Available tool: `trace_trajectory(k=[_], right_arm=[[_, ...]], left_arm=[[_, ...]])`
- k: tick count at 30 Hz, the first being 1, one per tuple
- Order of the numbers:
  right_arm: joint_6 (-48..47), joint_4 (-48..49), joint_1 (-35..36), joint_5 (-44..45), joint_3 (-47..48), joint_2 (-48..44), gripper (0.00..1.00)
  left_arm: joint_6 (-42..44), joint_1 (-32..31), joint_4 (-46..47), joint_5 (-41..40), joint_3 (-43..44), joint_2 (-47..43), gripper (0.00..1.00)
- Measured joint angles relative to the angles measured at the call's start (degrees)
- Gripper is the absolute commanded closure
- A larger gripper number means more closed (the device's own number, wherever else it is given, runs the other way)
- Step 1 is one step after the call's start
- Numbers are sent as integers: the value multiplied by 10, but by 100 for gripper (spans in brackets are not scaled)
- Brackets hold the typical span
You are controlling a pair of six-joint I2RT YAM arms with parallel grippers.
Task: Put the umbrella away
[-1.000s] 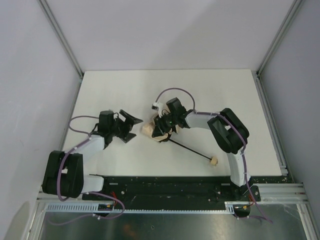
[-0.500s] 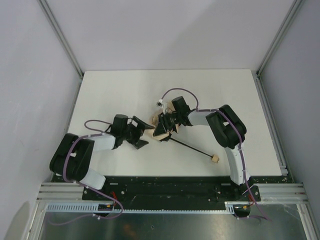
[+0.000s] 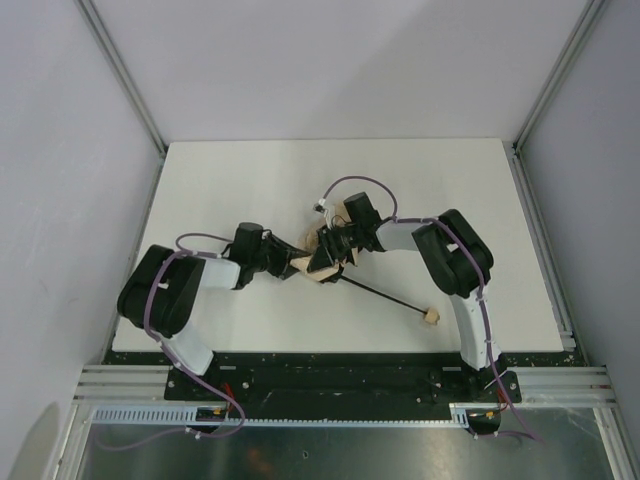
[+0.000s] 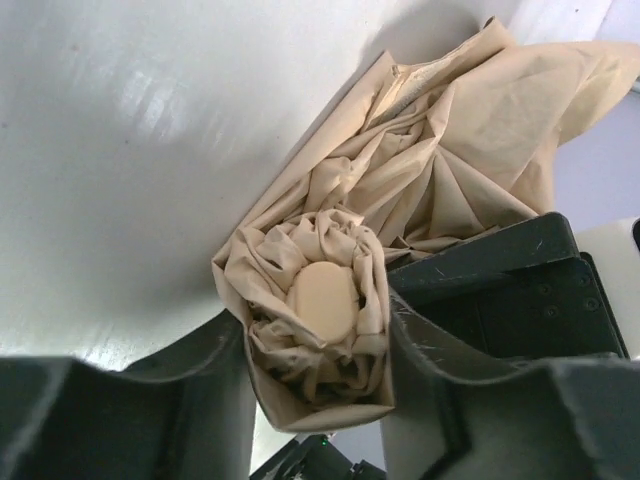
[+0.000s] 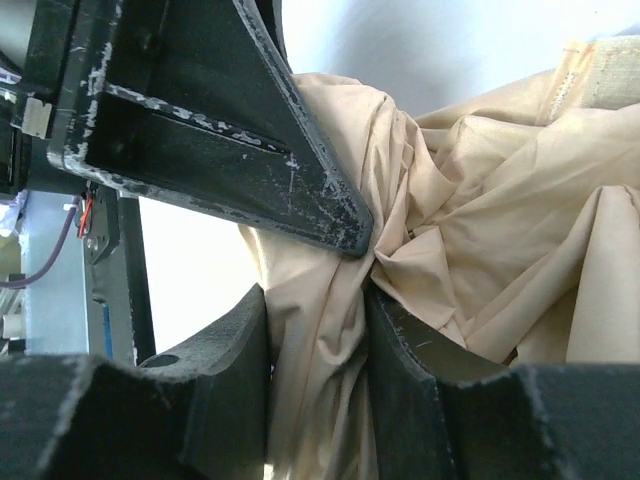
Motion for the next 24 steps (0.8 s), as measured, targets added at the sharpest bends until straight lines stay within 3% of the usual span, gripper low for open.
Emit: trace_trajectory(k=[3, 5, 8, 12, 15, 20, 24], right_arm=[[-13, -12, 1, 11, 0, -11, 100], [-17, -22, 3, 25, 0, -19, 100], [-24, -42, 10, 60, 0, -34, 89], [-32, -75, 30, 137, 1, -67, 54], [-44, -120, 57, 230, -4, -108, 36], [-89, -190, 136, 416, -32, -216, 26], [-146, -157, 234, 569, -66, -283, 24]], left_arm=[[-1, 0, 7, 3, -1, 4, 93], [-2, 0, 12, 5, -1, 7, 98], [-1, 1, 17, 10, -1, 11, 100], [9, 1, 12, 13, 1, 16, 100], [14, -2, -18, 13, 16, 16, 100], [19, -2, -67, 11, 39, 15, 100], [19, -2, -102, 12, 57, 19, 100]])
